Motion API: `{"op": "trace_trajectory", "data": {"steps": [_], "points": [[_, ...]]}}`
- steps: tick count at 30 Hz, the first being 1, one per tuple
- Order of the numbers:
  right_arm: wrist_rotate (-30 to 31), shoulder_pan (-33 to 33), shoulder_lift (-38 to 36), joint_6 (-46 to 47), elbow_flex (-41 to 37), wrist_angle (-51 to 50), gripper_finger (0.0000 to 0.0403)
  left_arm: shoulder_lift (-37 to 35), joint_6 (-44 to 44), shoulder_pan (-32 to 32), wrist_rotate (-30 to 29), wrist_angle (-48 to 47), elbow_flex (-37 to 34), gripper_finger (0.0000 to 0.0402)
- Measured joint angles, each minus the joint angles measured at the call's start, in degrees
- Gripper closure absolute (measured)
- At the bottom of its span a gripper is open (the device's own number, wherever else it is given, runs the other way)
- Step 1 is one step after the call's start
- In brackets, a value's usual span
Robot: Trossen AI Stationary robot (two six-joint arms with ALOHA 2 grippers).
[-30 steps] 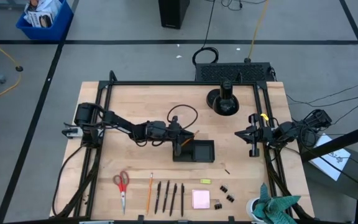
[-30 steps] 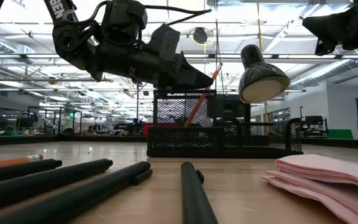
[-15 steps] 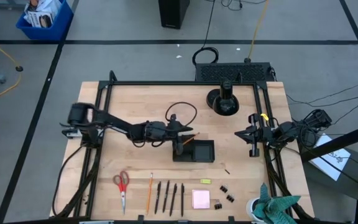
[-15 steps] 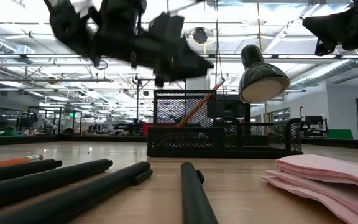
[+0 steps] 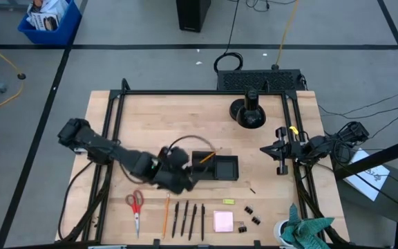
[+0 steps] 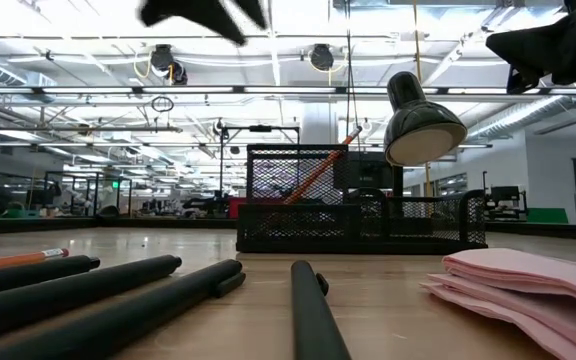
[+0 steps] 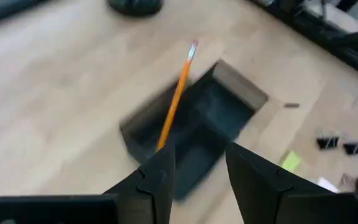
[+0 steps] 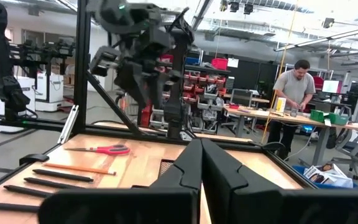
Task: Pick and place office supplies into organizer
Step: Put the orange pencil into the black desk organizer
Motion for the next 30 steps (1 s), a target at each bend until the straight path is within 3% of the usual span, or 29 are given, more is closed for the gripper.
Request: {"op": "trace_trajectory", "data": {"steps": [10, 17, 22, 30], "points": [[0.02, -0.02, 0.08, 0.56, 0.01, -0.25, 0.0403, 7.26, -19.79, -10.01, 10.01, -0.74, -2.39, 0.0254], [0.04, -0.02, 0.10, 3.28, 0.01, -0.35, 0.0403, 13.09, -37.88, -12.76, 15.96, -3.94, -2.55, 0.0254], [0.04, 0.00, 0.10, 3.34, -0.02, -0.37, 0.0403, 15.65, -39.79, -11.97, 22.38, -5.39, -2.58, 0.0254], [0.13, -0.02, 0.10, 3.08, 0.01, -0.07, 0.0403, 15.94, -40.83, -10.28, 26.42, -5.48, -2.57, 0.0254]]}}
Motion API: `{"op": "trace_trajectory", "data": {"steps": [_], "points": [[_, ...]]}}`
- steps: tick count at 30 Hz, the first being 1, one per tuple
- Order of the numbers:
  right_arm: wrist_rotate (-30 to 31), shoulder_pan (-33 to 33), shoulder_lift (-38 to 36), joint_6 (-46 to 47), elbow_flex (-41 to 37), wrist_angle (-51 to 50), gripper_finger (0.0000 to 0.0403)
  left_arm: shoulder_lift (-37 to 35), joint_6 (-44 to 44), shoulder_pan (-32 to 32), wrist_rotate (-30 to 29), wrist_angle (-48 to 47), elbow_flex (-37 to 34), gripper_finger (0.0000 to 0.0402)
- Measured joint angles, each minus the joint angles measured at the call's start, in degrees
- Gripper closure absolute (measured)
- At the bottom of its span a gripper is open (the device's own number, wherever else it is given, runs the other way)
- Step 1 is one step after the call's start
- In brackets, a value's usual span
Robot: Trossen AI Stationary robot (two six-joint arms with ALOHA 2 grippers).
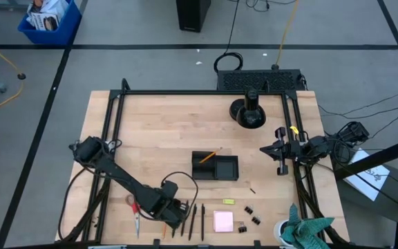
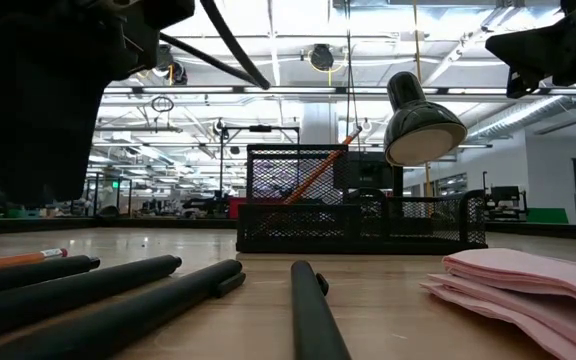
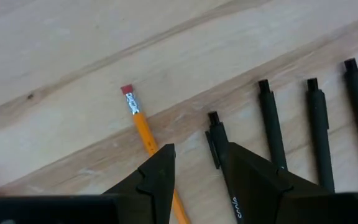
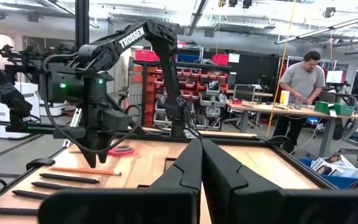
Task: Pick and place office supplies into organizer
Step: Put the orange pencil into the black desk organizer
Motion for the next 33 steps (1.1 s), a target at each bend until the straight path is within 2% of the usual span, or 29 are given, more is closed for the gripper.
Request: {"op": "trace_trajectory", "data": {"steps": [5, 11, 17, 21, 33], "points": [[0.04, 0.00, 0.00, -0.26, -0.01, 0.00, 0.0403, 0.00, 1.72, 0.72, 0.49, -0.83, 0.01, 0.0254], [0.09, 0.00, 0.00, -0.02, -0.01, -0.04, 0.0403, 0.00, 0.98, 1.24, 3.86, -4.73, 0.01, 0.0254], [0.09, 0.00, 0.00, 0.00, 0.00, -0.09, 0.0403, 0.00, 1.57, 1.24, 3.78, -4.82, -0.04, 0.0254], [0.04, 0.01, 0.00, 0.02, -0.01, -0.10, 0.0403, 0.02, 1.96, 1.35, 3.17, -3.13, -1.93, 0.0254], [-0.02, 0.00, 0.00, 0.03, 0.00, -0.15, 0.0403, -0.33, 2.53, 1.64, 5.23, 9.97, -10.42, 0.0254]]}}
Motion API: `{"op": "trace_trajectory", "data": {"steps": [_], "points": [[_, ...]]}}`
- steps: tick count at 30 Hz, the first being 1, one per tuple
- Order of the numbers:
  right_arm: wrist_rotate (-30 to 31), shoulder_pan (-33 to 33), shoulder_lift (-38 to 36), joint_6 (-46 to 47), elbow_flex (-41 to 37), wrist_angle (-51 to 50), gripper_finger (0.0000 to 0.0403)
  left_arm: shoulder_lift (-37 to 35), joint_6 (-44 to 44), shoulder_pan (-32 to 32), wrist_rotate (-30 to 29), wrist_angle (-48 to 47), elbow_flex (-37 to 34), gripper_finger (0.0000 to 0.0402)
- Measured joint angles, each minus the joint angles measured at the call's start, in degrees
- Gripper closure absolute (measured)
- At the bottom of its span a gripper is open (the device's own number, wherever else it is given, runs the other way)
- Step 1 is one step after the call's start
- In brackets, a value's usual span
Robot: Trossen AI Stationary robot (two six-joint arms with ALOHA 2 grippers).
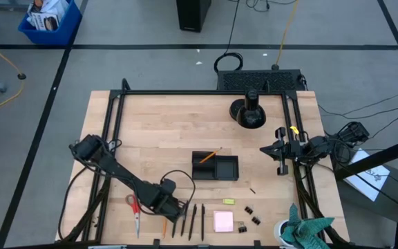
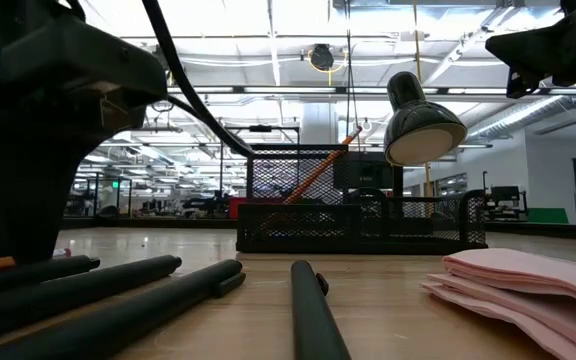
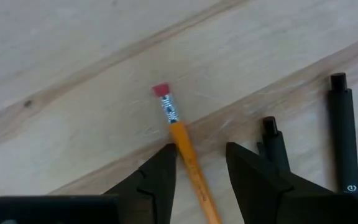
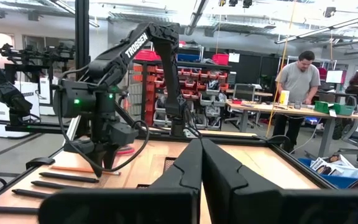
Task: Pick and place office supplies into organizer
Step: Put the orange pencil into the black desk organizer
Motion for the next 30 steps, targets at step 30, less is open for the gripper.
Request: {"op": "trace_trajectory", "data": {"steps": [30], "points": [[-0.04, 0.01, -0.02, -0.02, -0.01, -0.13, 0.0403, 2.73, 4.95, -0.05, 2.63, 2.72, -1.20, 0.0385]]}}
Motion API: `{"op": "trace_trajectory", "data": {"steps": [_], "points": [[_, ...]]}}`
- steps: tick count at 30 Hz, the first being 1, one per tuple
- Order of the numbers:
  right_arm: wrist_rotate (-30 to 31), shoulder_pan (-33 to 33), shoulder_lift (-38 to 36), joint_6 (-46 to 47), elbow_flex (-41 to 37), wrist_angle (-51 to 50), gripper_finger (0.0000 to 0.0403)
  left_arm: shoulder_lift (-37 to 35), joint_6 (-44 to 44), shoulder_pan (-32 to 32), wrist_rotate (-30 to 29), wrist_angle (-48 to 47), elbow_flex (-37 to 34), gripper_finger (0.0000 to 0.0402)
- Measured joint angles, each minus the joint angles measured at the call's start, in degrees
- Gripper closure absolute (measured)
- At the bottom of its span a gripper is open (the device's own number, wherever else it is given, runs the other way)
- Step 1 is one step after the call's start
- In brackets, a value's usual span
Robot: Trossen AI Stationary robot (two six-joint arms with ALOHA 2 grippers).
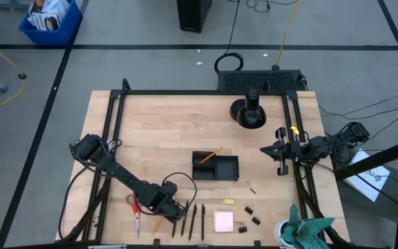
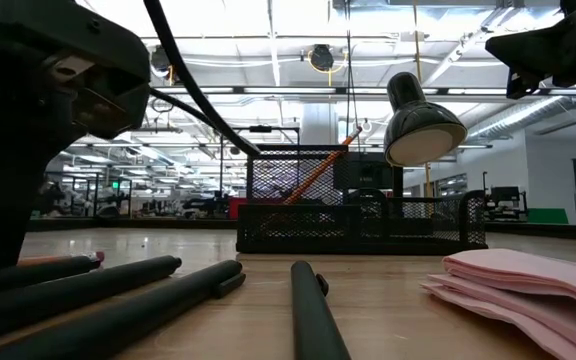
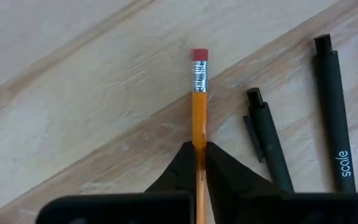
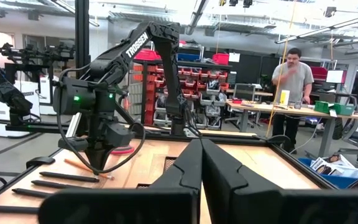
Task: Pick and place office supplies into organizer
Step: Put the orange pencil into the black desk organizer
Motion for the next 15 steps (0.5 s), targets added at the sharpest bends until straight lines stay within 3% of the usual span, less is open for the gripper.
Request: {"op": "trace_trajectory", "data": {"steps": [5, 10, 15], "points": [[0.00, -0.01, 0.00, 0.01, 0.01, 0.00, 0.0403, -0.01, 2.18, -0.80, -6.35, -0.07, 0.00, 0.0381], [0.00, -0.01, 0.00, 0.01, 0.01, 0.00, 0.0403, -1.40, 3.69, -0.59, -21.58, -0.53, -0.66, 0.0395], [-0.02, -0.01, 0.00, -0.23, 0.00, 0.02, 0.0403, -3.66, 6.27, -0.66, -28.52, -1.68, -0.91, 0.0389]]}}
